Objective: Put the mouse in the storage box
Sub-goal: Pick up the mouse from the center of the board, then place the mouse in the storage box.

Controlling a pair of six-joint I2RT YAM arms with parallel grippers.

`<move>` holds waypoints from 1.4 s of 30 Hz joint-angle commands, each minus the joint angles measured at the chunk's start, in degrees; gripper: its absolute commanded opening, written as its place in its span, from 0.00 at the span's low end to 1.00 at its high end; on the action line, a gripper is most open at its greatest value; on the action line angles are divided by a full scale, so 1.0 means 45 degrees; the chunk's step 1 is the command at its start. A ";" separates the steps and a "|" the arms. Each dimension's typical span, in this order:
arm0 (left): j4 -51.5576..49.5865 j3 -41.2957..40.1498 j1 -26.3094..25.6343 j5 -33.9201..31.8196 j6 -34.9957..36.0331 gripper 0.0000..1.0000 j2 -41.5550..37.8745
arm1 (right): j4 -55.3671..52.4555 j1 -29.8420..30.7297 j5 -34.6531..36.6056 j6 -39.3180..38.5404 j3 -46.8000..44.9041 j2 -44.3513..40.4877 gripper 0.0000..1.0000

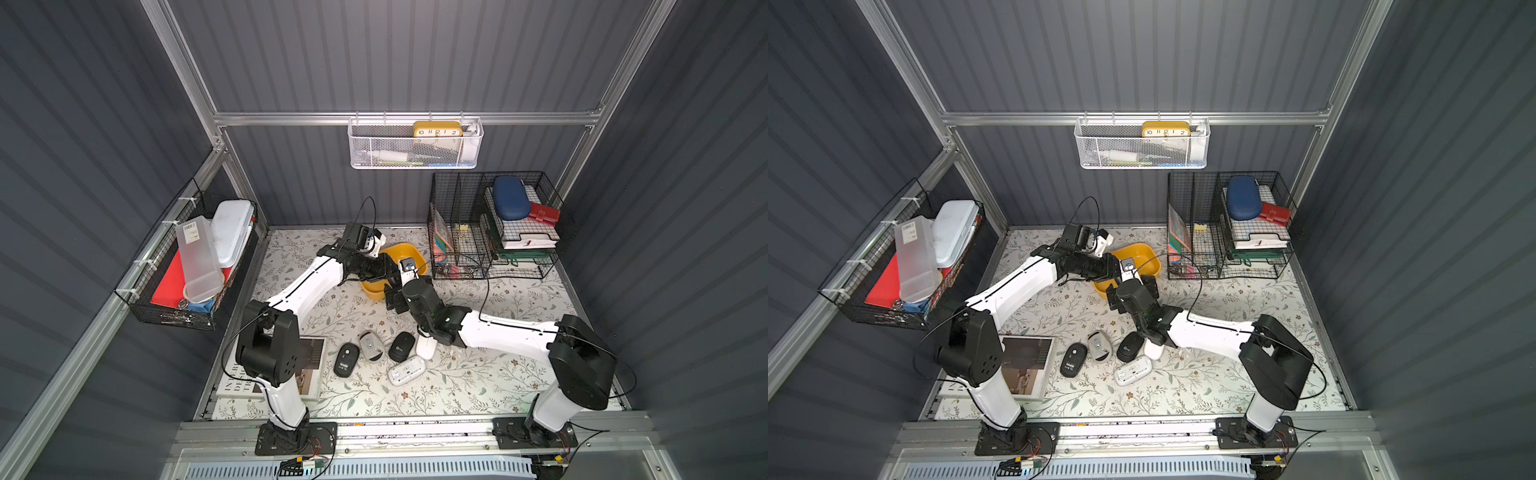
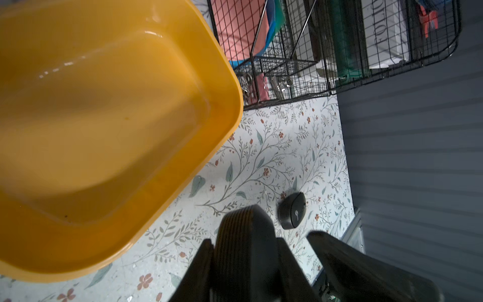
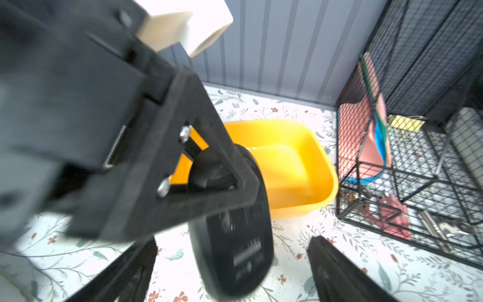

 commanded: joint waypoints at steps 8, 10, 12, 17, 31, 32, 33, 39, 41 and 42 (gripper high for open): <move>0.2178 0.1692 -0.0017 -0.5265 0.0742 0.08 0.1143 | -0.3546 -0.1810 -0.0165 0.3595 -0.2223 -0.3716 0.98; 0.2279 0.2046 -0.0139 -0.6339 0.0863 0.07 0.1404 | -0.3927 -0.2683 -0.0741 0.4294 -0.3030 -0.4697 0.98; 0.2558 0.2296 -0.0672 -0.7928 0.1315 0.07 0.1700 | -0.3894 -0.2989 -0.0765 0.4349 -0.3794 -0.5705 0.98; 0.2507 0.3784 -0.2231 -1.0720 0.3079 0.09 0.3444 | -0.4548 -0.3239 -0.0676 0.4678 -0.4437 -0.6839 0.98; 0.4416 0.2826 -0.3160 -1.4325 0.6772 0.06 0.4824 | -0.4651 -0.3343 -0.0449 0.4620 -0.5158 -0.8389 0.98; 0.4707 0.2665 -0.3170 -1.4377 0.6965 0.07 0.4887 | -0.4631 -0.3347 -0.0451 0.4621 -0.5184 -0.8389 0.98; 0.4837 0.2643 -0.3193 -1.4398 0.7094 0.07 0.4998 | -0.4616 -0.3339 -0.0453 0.4622 -0.5206 -0.8389 0.98; 0.5407 0.2754 -0.3311 -1.4845 0.7692 0.07 0.5760 | -0.4638 -0.3343 -0.0485 0.4568 -0.5199 -0.8428 0.98; 0.5565 0.2692 -0.3339 -1.4801 0.7727 0.08 0.5875 | -0.4648 -0.3336 -0.0490 0.4569 -0.5214 -0.8428 0.98; 0.5697 0.2592 -0.3344 -1.4791 0.7770 0.09 0.5915 | -0.4626 -0.3346 -0.0490 0.4582 -0.5226 -0.8409 0.98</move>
